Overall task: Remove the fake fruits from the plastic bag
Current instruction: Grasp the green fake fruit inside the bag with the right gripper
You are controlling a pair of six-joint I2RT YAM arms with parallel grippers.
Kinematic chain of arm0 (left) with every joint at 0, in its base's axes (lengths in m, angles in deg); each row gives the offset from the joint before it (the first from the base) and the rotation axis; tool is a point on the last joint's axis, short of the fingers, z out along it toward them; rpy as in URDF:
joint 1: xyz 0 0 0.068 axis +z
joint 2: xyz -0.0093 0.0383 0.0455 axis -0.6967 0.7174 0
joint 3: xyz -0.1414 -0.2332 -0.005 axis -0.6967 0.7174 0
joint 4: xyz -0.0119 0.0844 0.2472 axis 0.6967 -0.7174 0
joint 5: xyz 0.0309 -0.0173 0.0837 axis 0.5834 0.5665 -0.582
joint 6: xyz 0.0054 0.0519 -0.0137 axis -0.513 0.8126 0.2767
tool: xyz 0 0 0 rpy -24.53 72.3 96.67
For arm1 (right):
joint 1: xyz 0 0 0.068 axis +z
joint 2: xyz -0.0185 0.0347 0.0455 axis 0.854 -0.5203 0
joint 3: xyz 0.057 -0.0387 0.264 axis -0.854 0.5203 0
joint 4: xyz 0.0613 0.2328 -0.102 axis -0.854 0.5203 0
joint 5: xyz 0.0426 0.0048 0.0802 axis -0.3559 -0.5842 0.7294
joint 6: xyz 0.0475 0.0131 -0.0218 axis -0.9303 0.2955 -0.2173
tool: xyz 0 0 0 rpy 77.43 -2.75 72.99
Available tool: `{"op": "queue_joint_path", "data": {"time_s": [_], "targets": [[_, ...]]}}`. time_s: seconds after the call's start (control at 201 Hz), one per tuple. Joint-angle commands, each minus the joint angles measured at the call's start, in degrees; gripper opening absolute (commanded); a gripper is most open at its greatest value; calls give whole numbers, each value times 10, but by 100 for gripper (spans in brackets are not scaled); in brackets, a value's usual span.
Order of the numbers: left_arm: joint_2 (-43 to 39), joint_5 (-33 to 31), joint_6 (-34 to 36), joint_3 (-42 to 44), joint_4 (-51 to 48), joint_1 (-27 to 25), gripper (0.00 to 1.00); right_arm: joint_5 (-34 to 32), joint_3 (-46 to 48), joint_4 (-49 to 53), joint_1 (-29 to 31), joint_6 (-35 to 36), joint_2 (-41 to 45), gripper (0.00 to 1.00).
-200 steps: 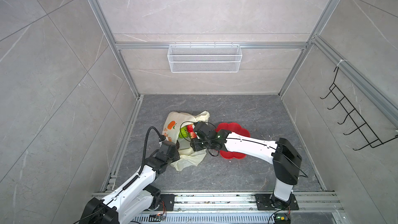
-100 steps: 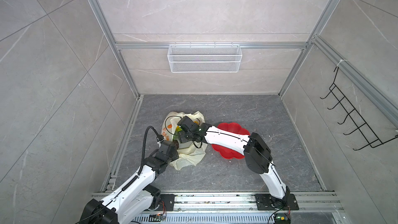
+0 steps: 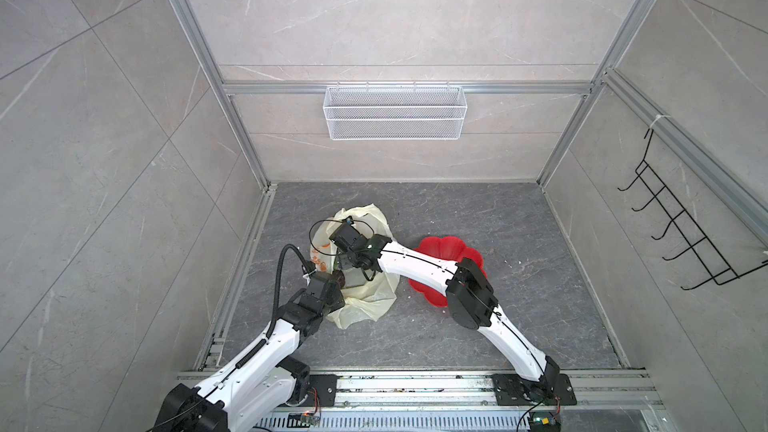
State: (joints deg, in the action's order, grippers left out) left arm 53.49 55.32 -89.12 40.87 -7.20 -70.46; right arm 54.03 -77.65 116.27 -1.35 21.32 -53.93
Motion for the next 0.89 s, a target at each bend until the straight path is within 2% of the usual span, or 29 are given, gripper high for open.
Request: {"op": "queue_joint_path", "data": {"time_s": [0.0, 0.348, 0.448, 0.597, 0.886], "targets": [[-6, -1, 0, 2, 12, 3, 0, -23, -69, 64, -1, -3, -44, 82], [-7, 3, 4, 2, 14, 3, 0, -47, -216, 169, -1, -19, -139, 81], [-10, 3, 4, 4, 15, 3, 0, -43, -219, 165, -2, -13, -142, 78], [-7, 5, 4, 2, 15, 3, 0, -33, -220, 159, -2, -7, -137, 67], [-6, 5, 4, 2, 15, 3, 0, -20, -207, 160, 4, 4, -100, 63]]}}
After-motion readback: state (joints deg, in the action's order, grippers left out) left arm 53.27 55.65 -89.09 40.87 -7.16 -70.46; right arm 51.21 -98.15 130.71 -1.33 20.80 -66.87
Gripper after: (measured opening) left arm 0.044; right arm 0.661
